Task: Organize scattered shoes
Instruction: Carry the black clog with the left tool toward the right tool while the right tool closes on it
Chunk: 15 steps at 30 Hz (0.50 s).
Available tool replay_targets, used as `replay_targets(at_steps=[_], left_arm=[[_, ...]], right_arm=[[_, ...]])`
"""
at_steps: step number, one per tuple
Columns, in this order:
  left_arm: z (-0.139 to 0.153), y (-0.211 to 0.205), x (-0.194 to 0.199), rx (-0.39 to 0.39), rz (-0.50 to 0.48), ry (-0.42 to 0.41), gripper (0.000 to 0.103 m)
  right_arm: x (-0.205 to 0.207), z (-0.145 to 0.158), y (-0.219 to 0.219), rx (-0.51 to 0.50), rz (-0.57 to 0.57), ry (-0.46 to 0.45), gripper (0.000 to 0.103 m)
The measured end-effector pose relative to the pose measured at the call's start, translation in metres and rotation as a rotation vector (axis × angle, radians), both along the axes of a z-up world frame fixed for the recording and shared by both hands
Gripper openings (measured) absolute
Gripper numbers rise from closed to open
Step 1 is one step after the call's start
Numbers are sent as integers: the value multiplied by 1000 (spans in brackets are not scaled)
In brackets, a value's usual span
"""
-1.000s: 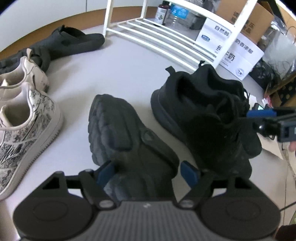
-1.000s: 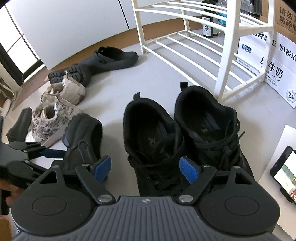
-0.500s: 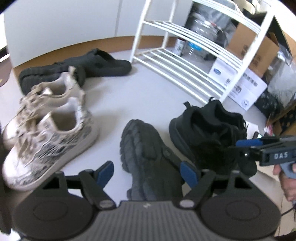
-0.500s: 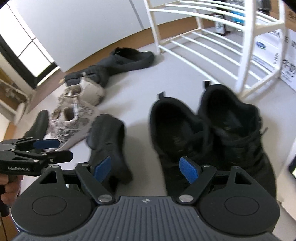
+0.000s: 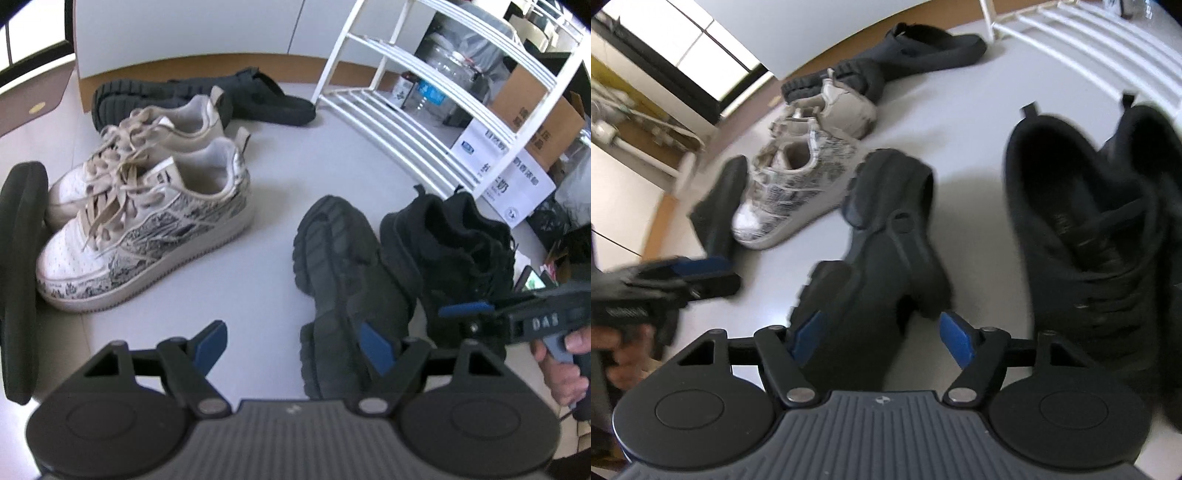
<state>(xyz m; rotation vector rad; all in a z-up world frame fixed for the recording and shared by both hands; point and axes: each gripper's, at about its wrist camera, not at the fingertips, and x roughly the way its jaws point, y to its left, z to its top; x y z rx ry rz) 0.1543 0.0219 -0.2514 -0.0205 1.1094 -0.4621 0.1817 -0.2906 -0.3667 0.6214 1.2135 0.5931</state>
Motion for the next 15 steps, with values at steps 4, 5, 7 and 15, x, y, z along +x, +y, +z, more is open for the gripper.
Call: replay_targets(at_steps=[4,5,7,15], left_arm=[[2,4,-1,-5,-3,-1,81],[2,4,-2,-5,-3,-2,81],[3,5,-3,-7,-2,-3,81],[4,12,-5,-15,9,-1,81]], right_arm=[[5,-9,6,38,-5,22,55],[6,-11,8,45,-9,31,54],[7,-15,11,58,-15,41,50],[10,-24,9,71,-72,79,50]])
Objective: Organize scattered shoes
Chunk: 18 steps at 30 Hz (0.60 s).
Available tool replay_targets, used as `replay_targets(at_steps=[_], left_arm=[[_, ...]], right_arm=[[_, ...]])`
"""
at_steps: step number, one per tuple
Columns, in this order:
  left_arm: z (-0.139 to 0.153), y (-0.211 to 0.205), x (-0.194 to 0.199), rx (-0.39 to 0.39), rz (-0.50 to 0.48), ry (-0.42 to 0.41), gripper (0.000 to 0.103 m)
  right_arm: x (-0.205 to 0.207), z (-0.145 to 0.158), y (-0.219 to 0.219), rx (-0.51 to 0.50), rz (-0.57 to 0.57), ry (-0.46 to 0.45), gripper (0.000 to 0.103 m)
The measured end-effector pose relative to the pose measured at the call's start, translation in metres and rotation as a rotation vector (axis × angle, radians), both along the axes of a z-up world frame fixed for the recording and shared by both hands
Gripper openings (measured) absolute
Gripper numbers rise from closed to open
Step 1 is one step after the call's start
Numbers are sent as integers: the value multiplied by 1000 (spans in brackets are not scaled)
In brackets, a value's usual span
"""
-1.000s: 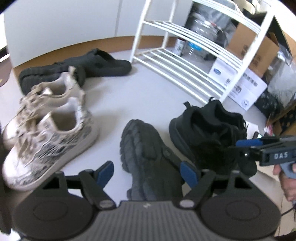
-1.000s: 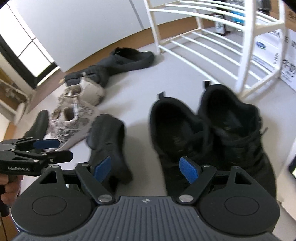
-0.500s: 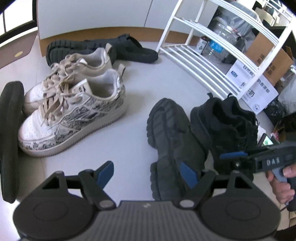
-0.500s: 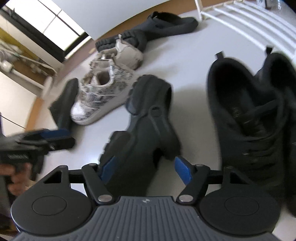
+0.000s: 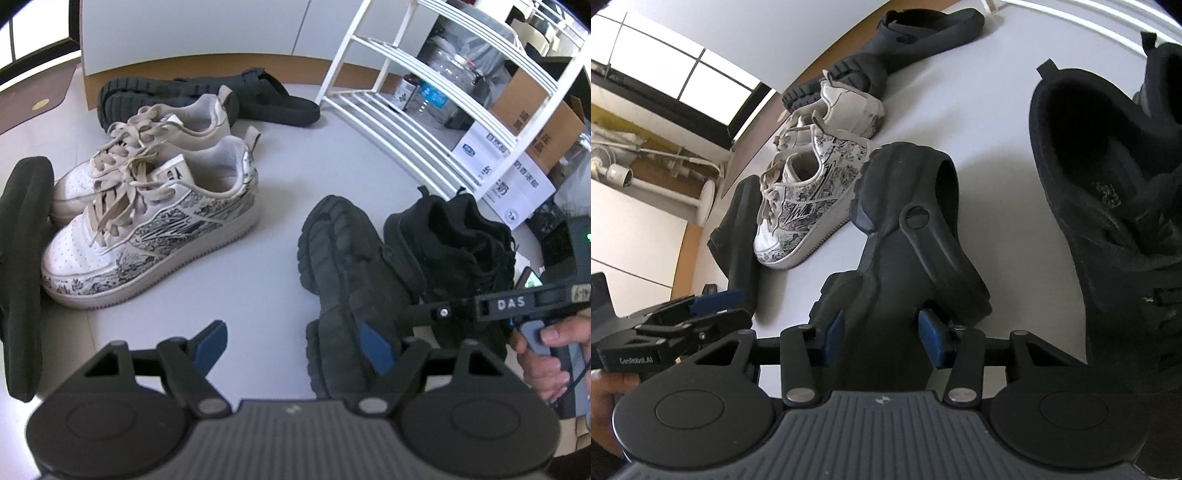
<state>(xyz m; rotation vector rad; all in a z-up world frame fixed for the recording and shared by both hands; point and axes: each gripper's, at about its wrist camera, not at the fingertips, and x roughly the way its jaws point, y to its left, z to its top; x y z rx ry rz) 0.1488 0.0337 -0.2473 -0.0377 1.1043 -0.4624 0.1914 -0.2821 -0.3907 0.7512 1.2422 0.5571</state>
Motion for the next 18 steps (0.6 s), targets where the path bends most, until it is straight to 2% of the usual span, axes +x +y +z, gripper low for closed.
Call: replay_targets(at_steps=[6,9,13,15,17,18], left_arm=[[-2,3,-1,0,1,9,81],[-4,5,-1,-3,5,19,81],[-6,8,-1,-6,11,28,81],[-6,8,-2,-6,11,30,81],[-7,9,-2,-6,10,32,81],[-7,9,-2,-7,10,32,81]], right_arm=[[2,-8,-2,46,-29,16,51],[6,-15,-2,92,-54,51,59],[10,-26,0,157,-91,93,61],[10,-28,1,174,-92,97,58],[12,-27,2,177,-90,87,41],[13,-26,2,174,-84,82,39]])
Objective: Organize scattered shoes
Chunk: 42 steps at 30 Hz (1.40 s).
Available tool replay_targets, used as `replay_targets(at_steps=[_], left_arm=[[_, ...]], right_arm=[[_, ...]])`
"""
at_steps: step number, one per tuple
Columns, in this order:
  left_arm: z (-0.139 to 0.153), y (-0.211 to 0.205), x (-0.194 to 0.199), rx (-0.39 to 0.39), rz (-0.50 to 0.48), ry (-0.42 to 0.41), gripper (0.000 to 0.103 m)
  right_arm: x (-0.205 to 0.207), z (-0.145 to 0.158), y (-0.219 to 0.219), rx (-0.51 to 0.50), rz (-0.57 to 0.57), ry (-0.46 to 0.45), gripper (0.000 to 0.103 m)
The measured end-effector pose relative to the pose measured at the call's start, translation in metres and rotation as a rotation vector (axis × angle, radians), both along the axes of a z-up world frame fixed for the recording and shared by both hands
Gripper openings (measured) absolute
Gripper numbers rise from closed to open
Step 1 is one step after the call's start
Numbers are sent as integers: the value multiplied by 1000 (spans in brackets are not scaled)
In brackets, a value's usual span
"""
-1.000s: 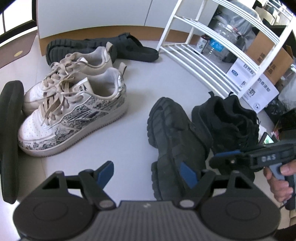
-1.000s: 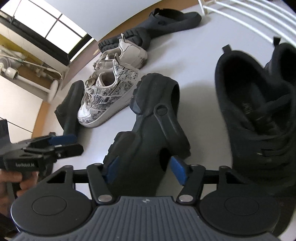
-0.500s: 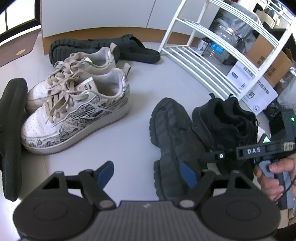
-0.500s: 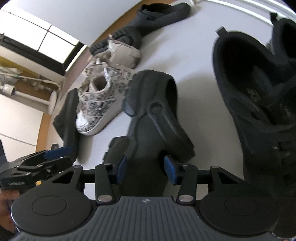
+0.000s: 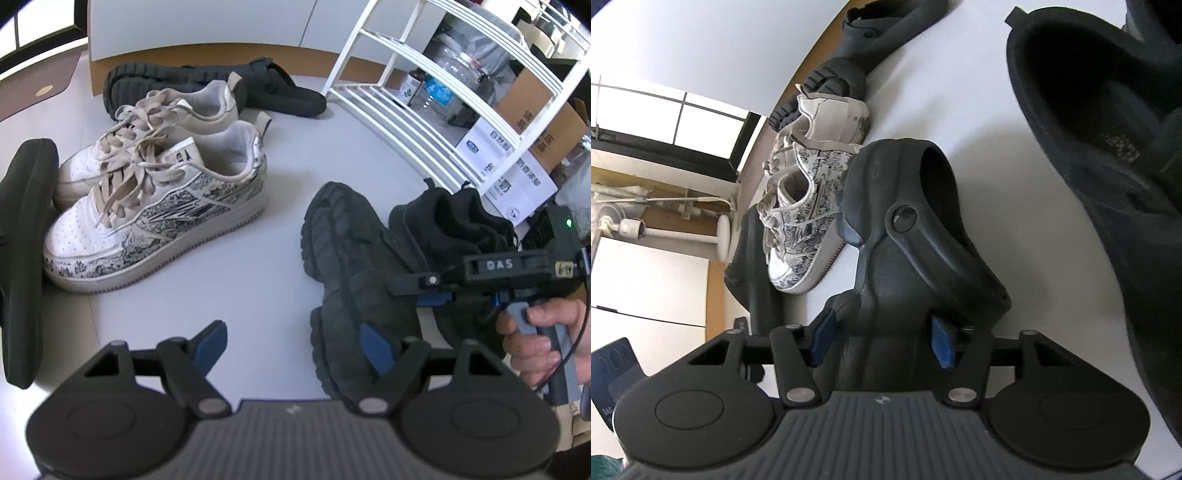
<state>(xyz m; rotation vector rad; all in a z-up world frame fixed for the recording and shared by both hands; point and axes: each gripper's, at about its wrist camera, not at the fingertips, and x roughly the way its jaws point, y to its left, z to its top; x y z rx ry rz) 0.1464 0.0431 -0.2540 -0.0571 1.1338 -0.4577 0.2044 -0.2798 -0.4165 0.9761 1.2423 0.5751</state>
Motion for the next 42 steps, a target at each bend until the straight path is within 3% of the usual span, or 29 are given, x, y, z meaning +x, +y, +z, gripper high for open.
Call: replay_targets(at_steps=[5,8,18,21,23,30,34,37,42], left_arm=[[-1,1,-1,-3,0,5,81],[-2,1,-1,-3,-1,8,81],[-4,0,-1,1,-1,14,81],[-4,0,-1,3,-2,13,81],[-5,2,-2,7,2,13,81],[-10,10,-4,12,20,27,81],[-11,13,-4,15,26,31,81],[-12,17,-5,17,32,30,81],[-12,23,-6,20,43,33,81]], right_arm=[[3,20,1,-55,32,-81,20],[5,35,6,-111,77,-150,16],[3,43,26,-133,159,-209,16],[3,44,33,-144,170,-210,22],[2,43,36,-154,187,-202,37],[-4,44,43,-211,219,-204,59],[-5,47,50,-323,231,-203,85],[-6,42,54,-372,242,-187,87],[-7,37,54,-342,236,-167,87]])
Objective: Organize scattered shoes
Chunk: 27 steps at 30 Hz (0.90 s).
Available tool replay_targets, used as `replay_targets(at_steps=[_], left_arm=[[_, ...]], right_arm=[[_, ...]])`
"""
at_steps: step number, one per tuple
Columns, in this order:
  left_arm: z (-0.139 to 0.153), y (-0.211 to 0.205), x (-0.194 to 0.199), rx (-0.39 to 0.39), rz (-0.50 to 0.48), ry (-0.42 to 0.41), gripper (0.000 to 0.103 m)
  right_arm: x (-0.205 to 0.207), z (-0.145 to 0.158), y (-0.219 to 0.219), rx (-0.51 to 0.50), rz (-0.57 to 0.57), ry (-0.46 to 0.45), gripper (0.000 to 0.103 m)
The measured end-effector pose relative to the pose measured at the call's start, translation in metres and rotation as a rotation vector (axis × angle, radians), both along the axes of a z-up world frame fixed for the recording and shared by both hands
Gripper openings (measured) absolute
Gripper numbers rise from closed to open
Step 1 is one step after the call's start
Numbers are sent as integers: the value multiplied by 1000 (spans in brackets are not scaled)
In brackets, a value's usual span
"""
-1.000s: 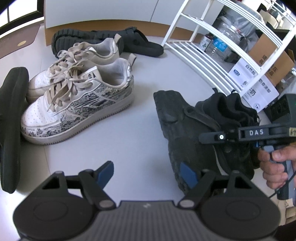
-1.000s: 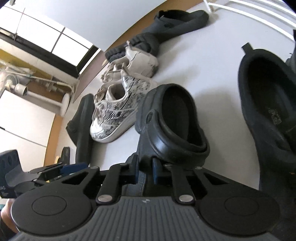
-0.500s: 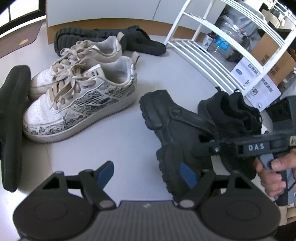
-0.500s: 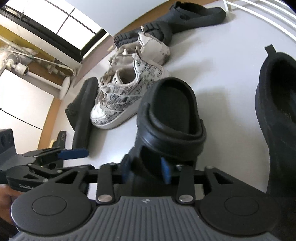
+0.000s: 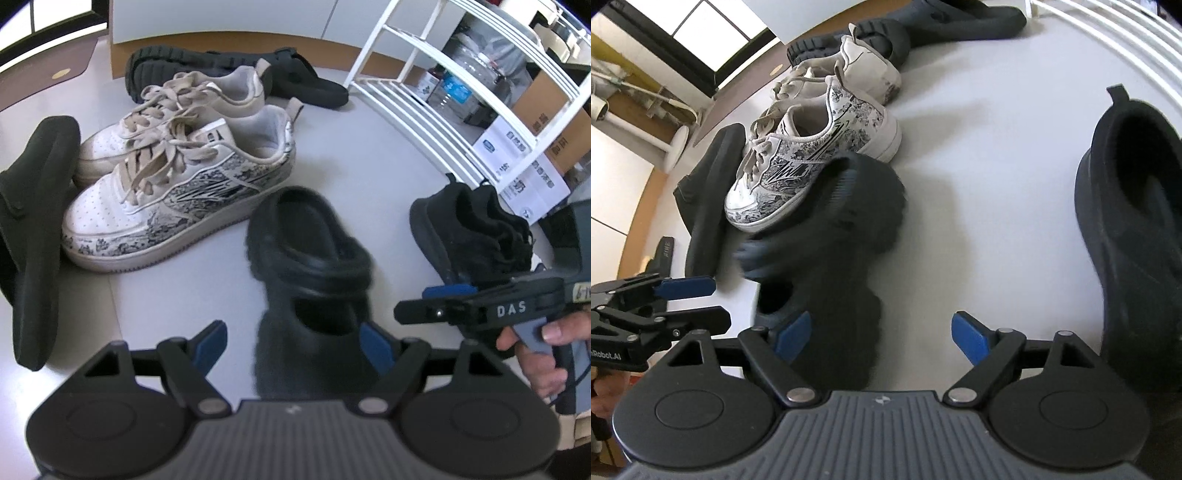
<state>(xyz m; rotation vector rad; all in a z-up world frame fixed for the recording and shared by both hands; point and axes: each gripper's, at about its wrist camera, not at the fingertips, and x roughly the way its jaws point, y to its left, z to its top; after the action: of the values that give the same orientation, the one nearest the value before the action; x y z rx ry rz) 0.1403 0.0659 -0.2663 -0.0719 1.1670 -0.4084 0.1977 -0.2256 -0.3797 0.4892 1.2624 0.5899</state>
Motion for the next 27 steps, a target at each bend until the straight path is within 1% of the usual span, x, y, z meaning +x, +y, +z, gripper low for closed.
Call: replay_targets(at_steps=[4,7,11,14,16,17,19,21,23,24,26,27], left_arm=[[-2,3,-2,1,3,7,81],[-4,6,-4,1,7,10,81],[-6,9,-5,-2,13,13,81],[-7,10,-5,-5,15,16,81],[-7,10,-5,-5,16,18,81],[-7,10,-5,-6,16,18,81],[-8,10,-5,-6,17,19,81],[-8,10,-5,-6,17,20,81],[-9,10,-5,-6,18,21,81],[-9,10,-5,-6,18,21,81],[-9,11,-6,-8,20,22,81],[-9,11,-7,-11,20,21,81]], right_arm=[[1,0,2,7,-5,3,86],[2,1,11,16,11,0,85],[5,3,26,22,34,-1,80],[9,-2,32,19,28,7,75],[12,-7,36,-3,13,5,72],[13,-9,37,-15,7,5,66],[14,-17,39,-36,-12,15,64],[13,-21,38,-8,-16,20,57],[12,-18,39,6,2,-5,39],[12,-16,40,1,11,-16,35],[9,-7,47,-47,45,-57,33],[9,-7,47,-52,52,-61,33]])
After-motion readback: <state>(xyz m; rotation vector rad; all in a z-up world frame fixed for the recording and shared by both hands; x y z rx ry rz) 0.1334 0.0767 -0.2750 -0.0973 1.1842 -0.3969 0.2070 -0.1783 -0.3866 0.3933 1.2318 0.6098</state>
